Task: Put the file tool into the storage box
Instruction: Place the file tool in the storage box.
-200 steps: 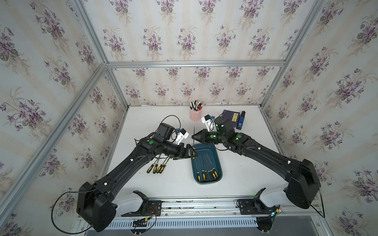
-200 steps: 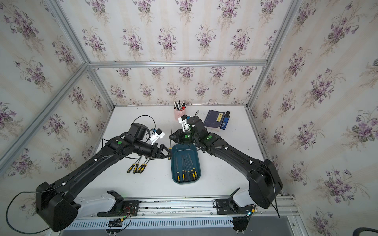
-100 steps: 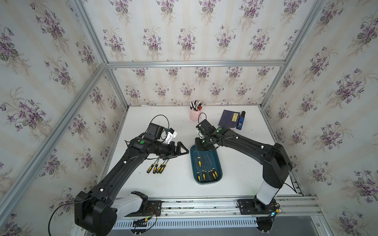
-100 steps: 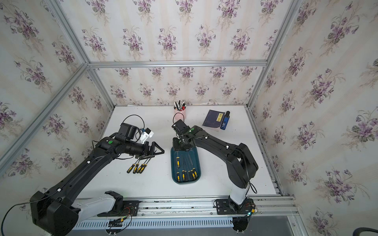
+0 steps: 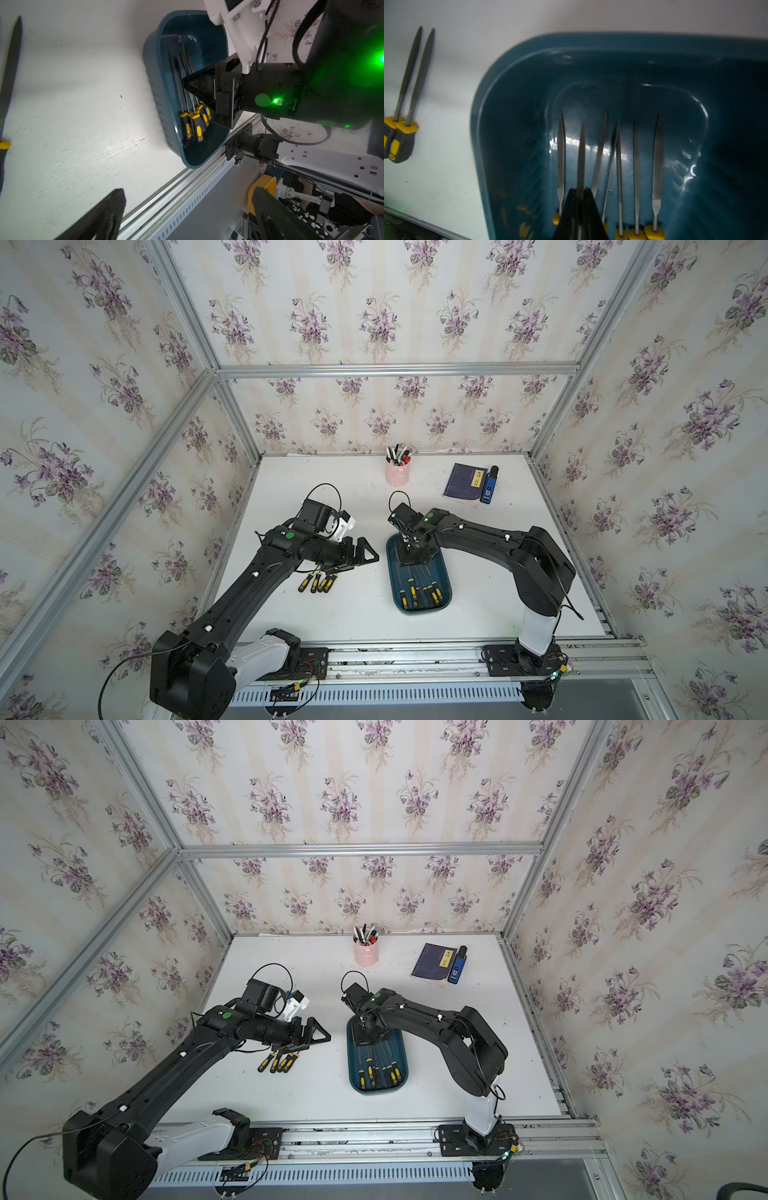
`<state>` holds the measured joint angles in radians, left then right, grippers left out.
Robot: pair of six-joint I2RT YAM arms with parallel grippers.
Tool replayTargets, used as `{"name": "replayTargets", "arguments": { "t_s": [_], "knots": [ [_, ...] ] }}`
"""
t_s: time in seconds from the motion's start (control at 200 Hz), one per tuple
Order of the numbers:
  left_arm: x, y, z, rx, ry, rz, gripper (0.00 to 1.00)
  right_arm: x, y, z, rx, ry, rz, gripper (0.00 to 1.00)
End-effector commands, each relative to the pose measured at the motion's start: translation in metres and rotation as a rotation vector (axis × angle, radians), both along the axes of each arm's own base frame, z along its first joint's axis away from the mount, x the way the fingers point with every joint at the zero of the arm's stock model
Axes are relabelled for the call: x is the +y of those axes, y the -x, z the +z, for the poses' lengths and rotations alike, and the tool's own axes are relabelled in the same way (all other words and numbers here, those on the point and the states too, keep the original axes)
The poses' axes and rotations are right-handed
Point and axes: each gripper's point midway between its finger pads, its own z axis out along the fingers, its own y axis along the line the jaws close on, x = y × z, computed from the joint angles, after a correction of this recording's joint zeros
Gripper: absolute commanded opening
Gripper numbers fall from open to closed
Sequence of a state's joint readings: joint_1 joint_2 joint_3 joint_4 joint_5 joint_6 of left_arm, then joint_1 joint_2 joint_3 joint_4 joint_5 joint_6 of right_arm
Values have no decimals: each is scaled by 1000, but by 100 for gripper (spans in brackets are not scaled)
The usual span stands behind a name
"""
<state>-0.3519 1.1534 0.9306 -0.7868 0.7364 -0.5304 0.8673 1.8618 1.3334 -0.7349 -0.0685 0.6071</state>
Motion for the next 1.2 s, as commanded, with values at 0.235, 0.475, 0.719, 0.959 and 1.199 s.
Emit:
{"name": "replayTargets", "arguments": {
  "t_s": [0.235,0.475,0.719,0.959,1.199],
  "knots": [
    [2,-1,-10,-3,-11,1,100,8,10,-11,22,-7,-19,0],
    [2,-2,-14,7,-19,-3,100,10,14,-20,34,-2,-23,0],
    [4,-2,-18,10,-34,-8,100,7,17,-28,41,9,-36,0],
    [5,-2,-23,21,-42,-8,100,2,19,-35,39,37,-35,0],
    [6,-4,-26,27,-49,-7,100,3,18,-34,38,33,-34,12]
  ]
}}
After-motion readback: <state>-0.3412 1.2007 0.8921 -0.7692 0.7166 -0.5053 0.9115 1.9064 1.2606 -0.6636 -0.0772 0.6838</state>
